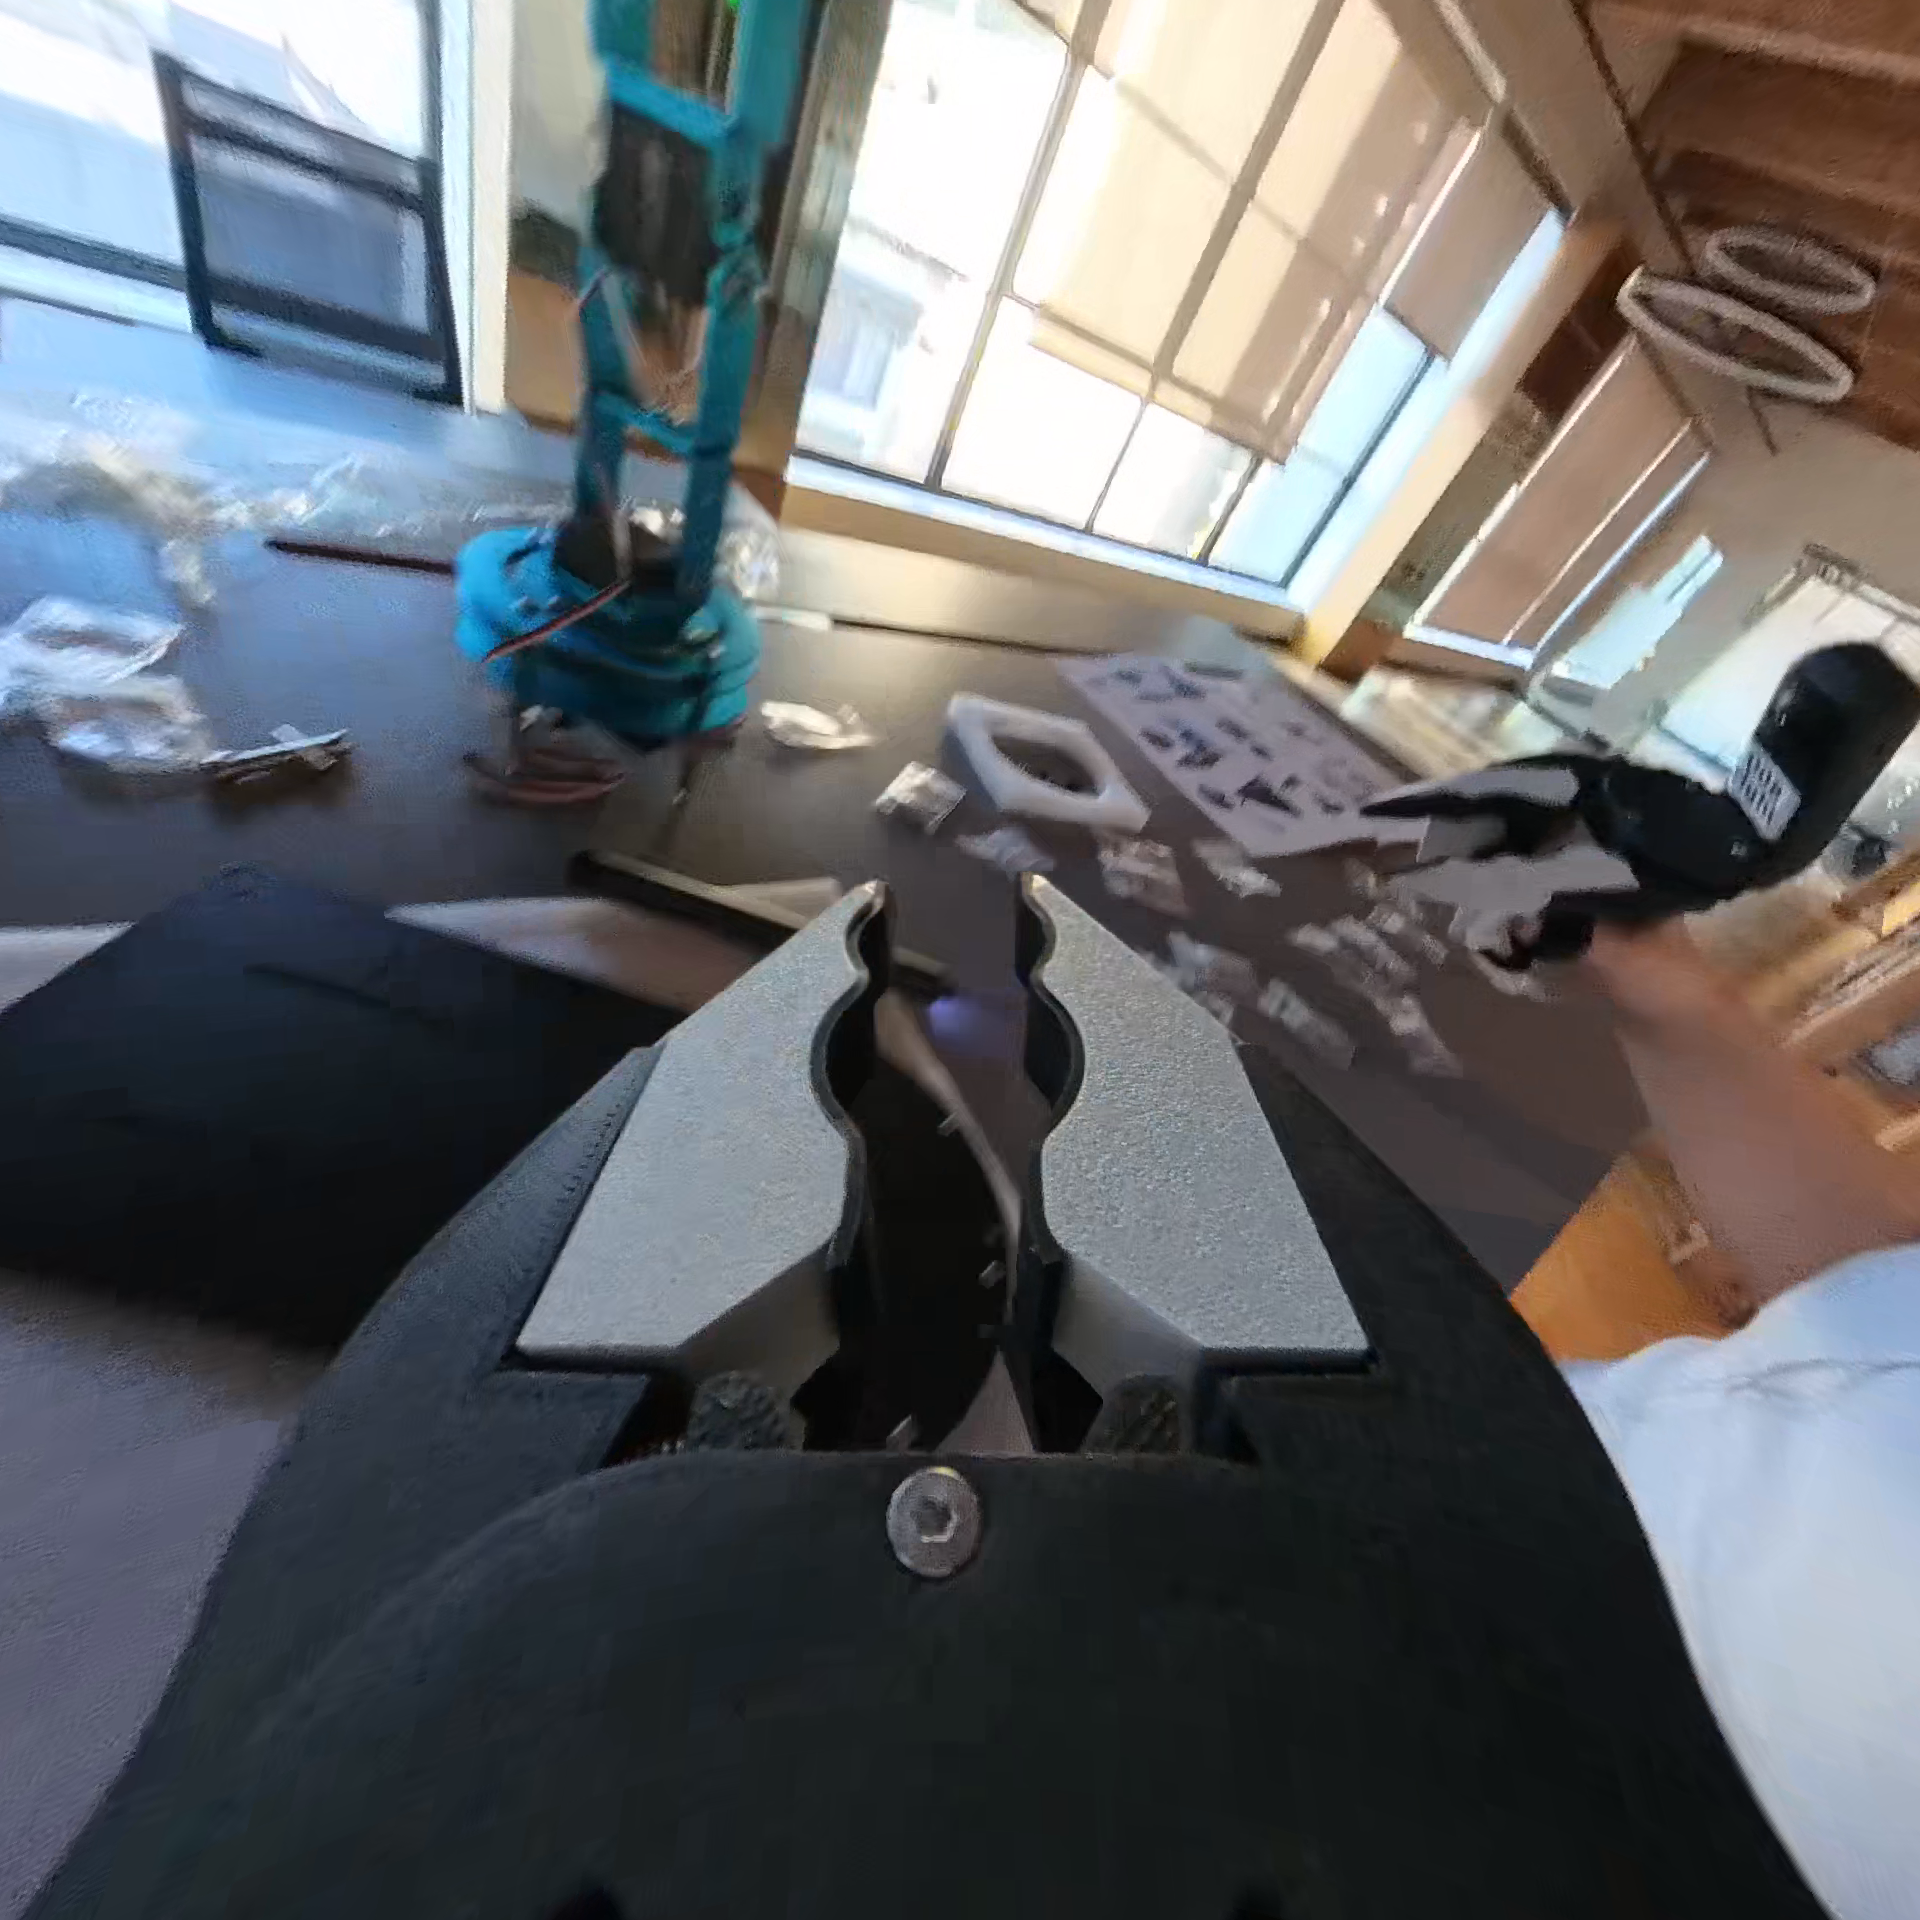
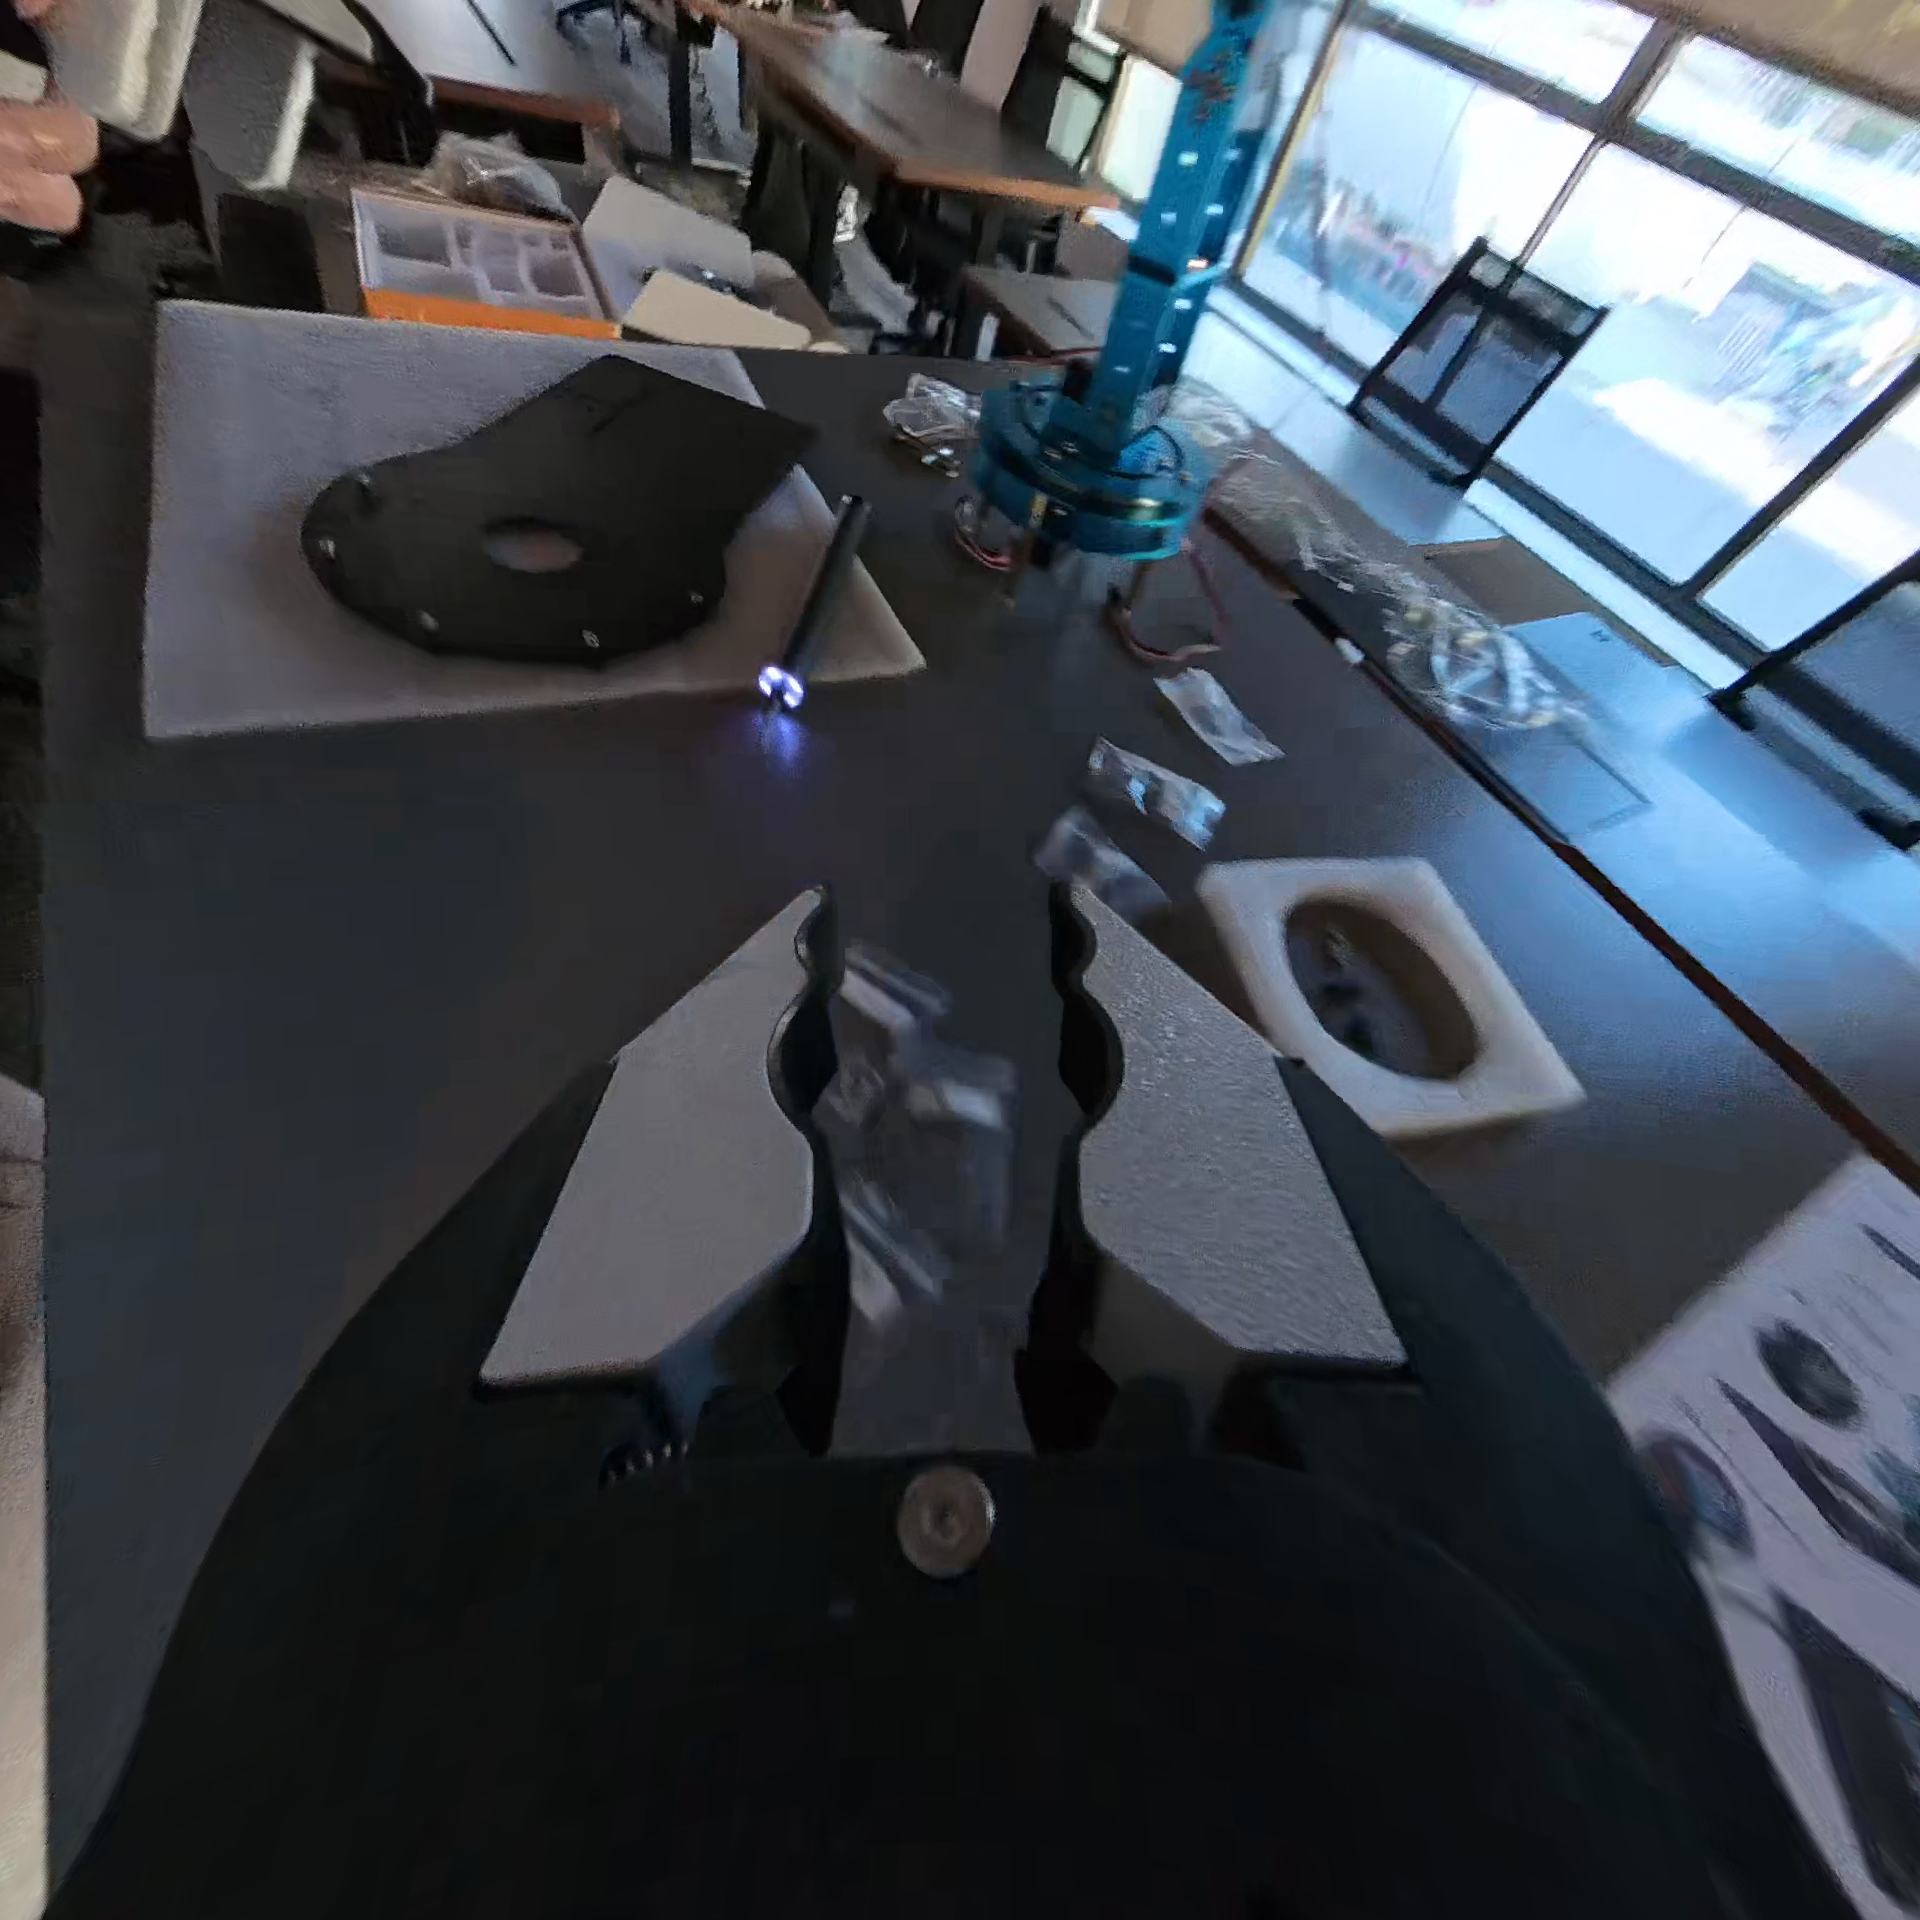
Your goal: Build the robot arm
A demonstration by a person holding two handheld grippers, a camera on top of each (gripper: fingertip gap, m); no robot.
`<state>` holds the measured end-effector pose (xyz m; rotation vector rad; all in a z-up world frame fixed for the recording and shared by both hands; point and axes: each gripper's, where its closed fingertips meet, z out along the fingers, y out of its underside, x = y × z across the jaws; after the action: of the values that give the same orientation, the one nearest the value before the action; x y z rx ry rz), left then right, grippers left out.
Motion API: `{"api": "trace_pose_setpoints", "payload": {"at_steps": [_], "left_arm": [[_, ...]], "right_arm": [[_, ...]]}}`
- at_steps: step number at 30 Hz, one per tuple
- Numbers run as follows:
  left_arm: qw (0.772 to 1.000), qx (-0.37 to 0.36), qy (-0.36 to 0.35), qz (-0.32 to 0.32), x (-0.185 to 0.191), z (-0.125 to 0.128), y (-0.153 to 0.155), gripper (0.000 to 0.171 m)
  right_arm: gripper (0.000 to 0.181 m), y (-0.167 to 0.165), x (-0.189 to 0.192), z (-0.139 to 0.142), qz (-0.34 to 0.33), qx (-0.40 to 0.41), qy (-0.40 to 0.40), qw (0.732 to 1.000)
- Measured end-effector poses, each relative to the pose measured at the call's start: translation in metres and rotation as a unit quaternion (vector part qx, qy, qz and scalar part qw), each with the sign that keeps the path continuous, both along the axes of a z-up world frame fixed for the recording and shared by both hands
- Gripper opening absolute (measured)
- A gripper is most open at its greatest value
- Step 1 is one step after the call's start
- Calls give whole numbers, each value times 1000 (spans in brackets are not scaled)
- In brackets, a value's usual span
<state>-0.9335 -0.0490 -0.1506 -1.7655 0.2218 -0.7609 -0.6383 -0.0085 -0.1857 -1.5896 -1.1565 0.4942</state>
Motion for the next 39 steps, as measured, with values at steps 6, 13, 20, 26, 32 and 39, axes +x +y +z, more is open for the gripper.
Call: {"api": "trace_pose_setpoints", "payload": {"at_steps": [6,13,20,26,32,39], "left_arm": [[999,27,14,21,99,24,2,22],[997,28,53,45,153,30,1,20],[996,22,53,74,167,30,-8,16],[993,17,63,103,159,39,-25,16],[987,-2,61,152,136,29,-57,16],[978,-4,59,202,106,30,-85,15]], "right_arm": [[41,11,97,0,4,-9,-12,1000],[24,66,144,-7,44,-27,-54,997],[12,162,81,-29,146,-102,-119,977],[14,190,41,-83,186,-193,-195,944],[14,192,40,-113,192,-206,-258,924],[5,196,37,-117,192,-198,-281,919]]}}
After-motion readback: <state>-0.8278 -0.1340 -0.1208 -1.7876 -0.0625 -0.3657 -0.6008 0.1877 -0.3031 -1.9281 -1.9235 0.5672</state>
